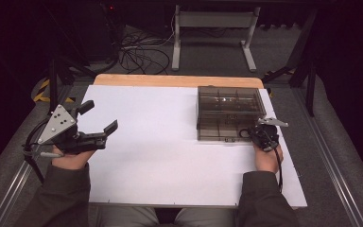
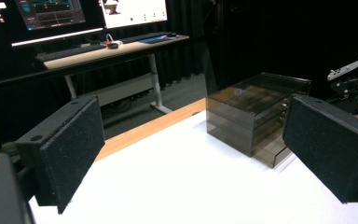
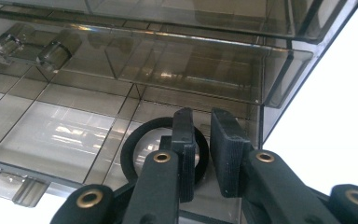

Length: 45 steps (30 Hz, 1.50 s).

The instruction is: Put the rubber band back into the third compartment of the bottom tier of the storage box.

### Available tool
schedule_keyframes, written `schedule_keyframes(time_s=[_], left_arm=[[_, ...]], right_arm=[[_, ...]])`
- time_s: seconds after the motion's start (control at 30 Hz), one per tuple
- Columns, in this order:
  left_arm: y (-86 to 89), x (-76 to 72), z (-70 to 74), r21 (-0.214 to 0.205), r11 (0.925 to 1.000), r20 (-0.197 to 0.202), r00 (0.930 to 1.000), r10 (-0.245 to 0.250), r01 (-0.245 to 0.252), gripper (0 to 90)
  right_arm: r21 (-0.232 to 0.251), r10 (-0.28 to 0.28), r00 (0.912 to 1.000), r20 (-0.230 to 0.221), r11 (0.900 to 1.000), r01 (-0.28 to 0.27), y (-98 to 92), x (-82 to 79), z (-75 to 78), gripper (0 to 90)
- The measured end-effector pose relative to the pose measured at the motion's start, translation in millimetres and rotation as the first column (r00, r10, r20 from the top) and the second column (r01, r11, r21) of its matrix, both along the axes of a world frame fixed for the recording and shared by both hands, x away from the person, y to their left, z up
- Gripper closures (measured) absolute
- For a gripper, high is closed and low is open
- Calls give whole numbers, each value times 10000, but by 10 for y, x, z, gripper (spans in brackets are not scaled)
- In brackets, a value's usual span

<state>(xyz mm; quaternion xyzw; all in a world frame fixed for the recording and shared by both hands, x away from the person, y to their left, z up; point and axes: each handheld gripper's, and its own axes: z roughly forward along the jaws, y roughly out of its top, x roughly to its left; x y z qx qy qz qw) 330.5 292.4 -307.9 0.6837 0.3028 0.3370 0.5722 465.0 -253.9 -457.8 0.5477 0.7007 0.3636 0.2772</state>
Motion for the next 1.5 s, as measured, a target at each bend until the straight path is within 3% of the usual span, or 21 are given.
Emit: schedule_keyframes(time_s=[0.87,1.5], left_arm=[[-18,8,-12,36,10000,-32,10000,-70,70,63],[-22,6,-13,57,9999,-48,9999,-90,90,64]], right_arm=[[-193,154,9999,-4,9997,-154,27,9,-4,677],[-40,412,9991,84,9991,-412,29,3,1,580]])
